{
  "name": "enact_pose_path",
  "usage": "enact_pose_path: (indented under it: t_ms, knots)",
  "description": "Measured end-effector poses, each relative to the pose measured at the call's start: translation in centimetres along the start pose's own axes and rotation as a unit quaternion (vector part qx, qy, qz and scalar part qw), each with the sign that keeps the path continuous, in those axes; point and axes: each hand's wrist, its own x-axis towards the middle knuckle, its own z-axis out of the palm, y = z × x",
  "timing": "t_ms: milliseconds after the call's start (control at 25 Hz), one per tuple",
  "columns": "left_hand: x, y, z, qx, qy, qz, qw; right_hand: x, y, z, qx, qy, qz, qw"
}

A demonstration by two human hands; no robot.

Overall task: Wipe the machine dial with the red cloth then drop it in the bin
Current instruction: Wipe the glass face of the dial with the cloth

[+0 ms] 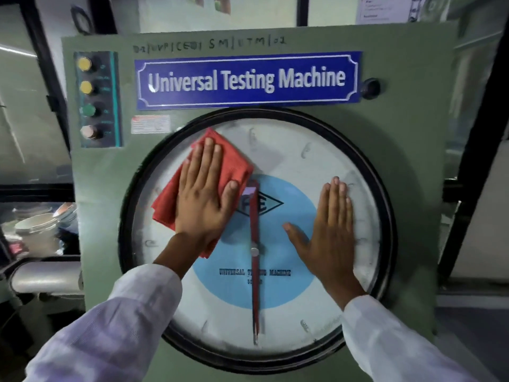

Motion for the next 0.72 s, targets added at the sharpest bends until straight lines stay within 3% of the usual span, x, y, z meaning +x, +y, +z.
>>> enact_pose_path:
  t_ms: [160,360,520,720]
  knots:
    - [2.0,5.4,1.4,-0.029,-0.013,0.033,0.999,-3.2,0.4,0.1,0.005,-0.008,0.054,0.998]
    - [1.4,12.5,3.5,-0.078,-0.097,0.171,0.977,-4.5,-0.4,0.0,0.001,-0.016,0.112,0.994]
    - [1.1,12.2,3.7,-0.092,-0.133,0.253,0.954,-4.8,-0.1,-0.1,-0.005,-0.019,0.105,0.994]
    - [2.2,8.6,2.7,-0.087,-0.180,0.393,0.898,-4.9,0.0,-0.8,0.038,-0.040,0.103,0.993]
